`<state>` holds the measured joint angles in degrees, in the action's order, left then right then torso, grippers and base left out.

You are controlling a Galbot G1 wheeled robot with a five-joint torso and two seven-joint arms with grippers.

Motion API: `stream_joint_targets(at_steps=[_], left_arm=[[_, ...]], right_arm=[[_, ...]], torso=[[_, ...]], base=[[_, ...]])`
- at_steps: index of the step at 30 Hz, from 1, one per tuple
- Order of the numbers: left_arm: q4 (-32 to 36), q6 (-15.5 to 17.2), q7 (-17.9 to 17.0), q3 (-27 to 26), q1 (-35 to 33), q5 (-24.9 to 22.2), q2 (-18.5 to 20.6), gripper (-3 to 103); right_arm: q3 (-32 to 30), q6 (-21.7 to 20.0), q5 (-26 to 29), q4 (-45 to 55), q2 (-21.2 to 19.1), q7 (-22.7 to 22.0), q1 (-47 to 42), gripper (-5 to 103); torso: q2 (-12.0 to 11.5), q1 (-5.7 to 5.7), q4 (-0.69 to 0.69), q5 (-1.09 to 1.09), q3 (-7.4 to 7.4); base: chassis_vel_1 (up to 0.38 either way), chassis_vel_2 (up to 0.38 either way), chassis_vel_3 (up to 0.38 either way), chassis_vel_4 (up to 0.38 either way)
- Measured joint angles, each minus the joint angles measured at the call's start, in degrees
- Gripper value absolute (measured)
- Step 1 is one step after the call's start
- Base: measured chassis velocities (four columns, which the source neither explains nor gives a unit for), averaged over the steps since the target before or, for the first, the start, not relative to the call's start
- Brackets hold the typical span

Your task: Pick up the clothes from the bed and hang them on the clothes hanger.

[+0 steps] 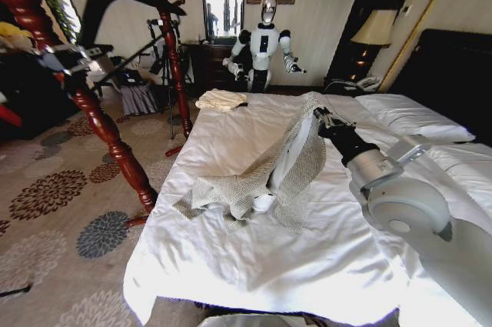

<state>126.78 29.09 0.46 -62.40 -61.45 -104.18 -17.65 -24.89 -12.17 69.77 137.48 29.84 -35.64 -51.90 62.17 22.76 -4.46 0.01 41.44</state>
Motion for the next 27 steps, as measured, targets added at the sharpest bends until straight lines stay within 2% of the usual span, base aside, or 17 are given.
stream_joint_targets(at_steps=[2,4,5,7,9,13,17,21,24,27], left_arm=[[3.4,-2.9,3.1,2.2,-1.9,-0.1,-1.2,18],[5.9,-3.8,5.7,4.8,-3.1,0.0,-2.2,18],[5.9,-3.8,5.7,4.8,-3.1,0.0,-2.2,18],[8.1,-3.8,7.1,8.2,-3.3,0.8,-3.5,18],[10.5,-3.4,8.4,12.3,-3.3,3.7,-5.7,18],[13.0,-2.4,9.0,16.2,-4.1,7.3,-8.0,18],[14.6,-2.0,9.5,18.5,-4.8,9.6,-7.6,18],[16.2,-1.7,9.6,18.4,-5.7,10.0,-7.1,18],[16.7,-1.2,9.4,17.2,-9.6,11.3,-8.1,18],[16.7,-1.0,9.4,17.0,-14.8,14.6,-10.1,18]], right_arm=[[-0.2,-2.7,1.5,0.4,-0.7,-4.5,0.4,1],[-0.2,-4.9,3.3,0.7,-1.3,-8.7,0.7,1],[-0.2,-4.9,3.3,0.7,-1.3,-8.7,0.7,1],[-0.2,-5.5,3.6,0.3,-1.7,-10.5,0.9,1],[-0.3,-5.6,3.7,0.0,-1.7,-11.3,0.9,1],[-0.9,-5.7,3.8,0.1,-1.7,-11.7,0.4,1],[-1.3,-6.4,4.2,0.5,-2.2,-12.3,0.1,1],[-1.4,-6.5,4.4,0.6,-2.2,-12.3,0.3,1],[-1.4,-6.0,4.4,0.6,-1.5,-11.5,0.3,1],[-1.4,-4.4,4.4,0.8,-0.9,-8.9,0.6,1]], torso=[[0.0,0.0,-0.01,0.0,0.0],[0.0,0.0,-0.01,0.02,0.0],[0.0,0.0,-0.01,0.02,0.0],[0.0,0.0,-0.01,0.0,0.0],[0.0,0.0,0.0,0.01,0.01],[0.0,0.0,-0.01,0.01,0.0],[0.0,0.0,0.0,-0.01,0.0],[0.0,0.0,-0.01,0.01,0.0],[0.0,0.0,-0.01,0.01,0.0],[0.0,0.0,0.02,-0.01,0.0]], base=[[0.0,0.0,0.0,0.0],[0.0,0.0,0.0,0.0],[0.0,0.0,0.0,0.0],[0.0,0.0,0.0,0.0],[0.0,0.0,0.0,0.0],[0.0,0.0,0.0,0.0],[0.0,0.0,0.0,0.0],[0.0,0.0,0.0,0.0],[0.0,0.0,0.0,0.0],[0.0,0.0,0.0,0.0]])
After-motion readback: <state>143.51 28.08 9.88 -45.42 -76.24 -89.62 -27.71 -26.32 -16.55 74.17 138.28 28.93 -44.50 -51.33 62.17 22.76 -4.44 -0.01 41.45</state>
